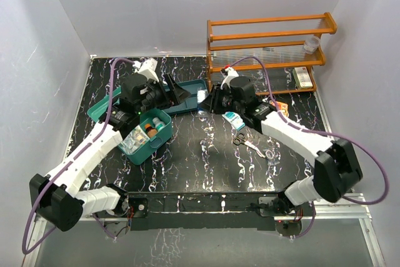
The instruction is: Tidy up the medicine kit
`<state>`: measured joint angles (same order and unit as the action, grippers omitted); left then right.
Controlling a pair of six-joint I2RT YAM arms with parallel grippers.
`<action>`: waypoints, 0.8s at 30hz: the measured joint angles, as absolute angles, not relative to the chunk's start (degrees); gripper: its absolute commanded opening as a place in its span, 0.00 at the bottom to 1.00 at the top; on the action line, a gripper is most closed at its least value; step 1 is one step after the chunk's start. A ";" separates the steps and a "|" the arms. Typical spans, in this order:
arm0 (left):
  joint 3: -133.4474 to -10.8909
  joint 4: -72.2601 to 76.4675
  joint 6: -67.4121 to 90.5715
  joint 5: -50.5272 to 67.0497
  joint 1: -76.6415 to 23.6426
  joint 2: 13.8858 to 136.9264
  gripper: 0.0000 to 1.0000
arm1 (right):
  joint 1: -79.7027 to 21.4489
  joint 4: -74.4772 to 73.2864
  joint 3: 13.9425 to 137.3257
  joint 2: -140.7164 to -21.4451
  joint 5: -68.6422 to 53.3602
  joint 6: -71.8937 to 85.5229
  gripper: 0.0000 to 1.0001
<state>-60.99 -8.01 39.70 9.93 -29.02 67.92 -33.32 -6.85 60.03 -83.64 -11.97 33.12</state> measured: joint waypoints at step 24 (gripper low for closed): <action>-55.81 12.32 47.64 22.39 -29.02 66.72 0.52 | -36.64 15.35 54.63 -73.08 -24.64 34.68 0.15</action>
